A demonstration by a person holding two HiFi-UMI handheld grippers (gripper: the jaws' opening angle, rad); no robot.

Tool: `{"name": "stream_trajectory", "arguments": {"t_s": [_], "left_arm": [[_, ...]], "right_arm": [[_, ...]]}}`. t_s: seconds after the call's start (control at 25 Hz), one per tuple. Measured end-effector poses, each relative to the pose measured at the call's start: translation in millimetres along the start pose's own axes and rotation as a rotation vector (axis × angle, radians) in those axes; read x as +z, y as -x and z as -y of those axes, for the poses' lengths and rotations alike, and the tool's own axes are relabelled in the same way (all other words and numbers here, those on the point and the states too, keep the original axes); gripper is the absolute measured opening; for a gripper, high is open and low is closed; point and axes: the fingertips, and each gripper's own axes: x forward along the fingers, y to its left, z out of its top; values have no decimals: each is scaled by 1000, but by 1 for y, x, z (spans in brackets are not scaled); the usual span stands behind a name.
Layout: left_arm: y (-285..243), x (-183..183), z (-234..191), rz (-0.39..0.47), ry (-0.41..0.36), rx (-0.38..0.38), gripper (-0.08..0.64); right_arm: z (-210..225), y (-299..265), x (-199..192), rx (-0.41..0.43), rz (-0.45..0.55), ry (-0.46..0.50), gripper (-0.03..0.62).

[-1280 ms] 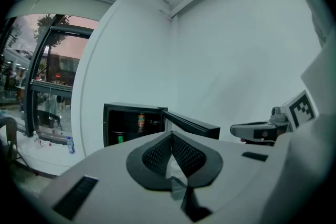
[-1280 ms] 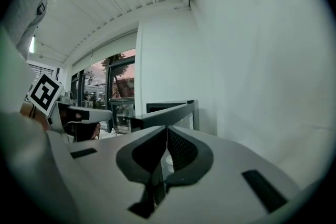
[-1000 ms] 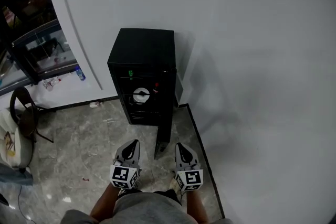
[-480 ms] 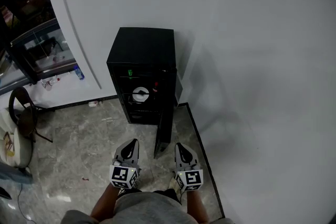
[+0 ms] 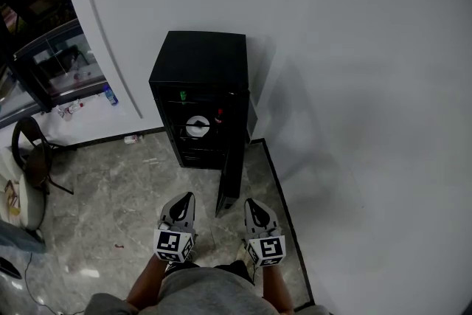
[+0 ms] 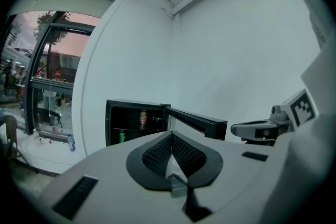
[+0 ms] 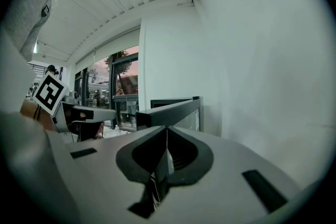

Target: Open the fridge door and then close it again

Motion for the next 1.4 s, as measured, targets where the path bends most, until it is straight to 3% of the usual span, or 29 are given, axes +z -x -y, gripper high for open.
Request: {"name": "stream_trajectory", "arguments": {"t_s": [0.32, 0.36, 0.4, 0.44, 0.88, 1.4], "left_arm": [[-1, -16, -5, -33, 14, 22, 5], [-1, -17, -6, -34, 17, 25, 5], [-1, -18, -7, -33, 18, 28, 5], [-1, -18, -8, -32, 17, 30, 4], [2, -16, -25, -27, 13, 83, 5], [2, -17, -57, -25, 19, 123, 5]], "right_arm": [[-11, -7, -13, 85, -10, -9, 28], [-15, -9, -13, 112, -11, -11, 69], [-19, -10, -14, 139, -15, -11, 164], [-22, -12, -14, 156, -19, -7, 184], [-28, -26, -19, 176, -40, 50, 153], [-41, -33, -20, 165, -52, 31, 132]]}}
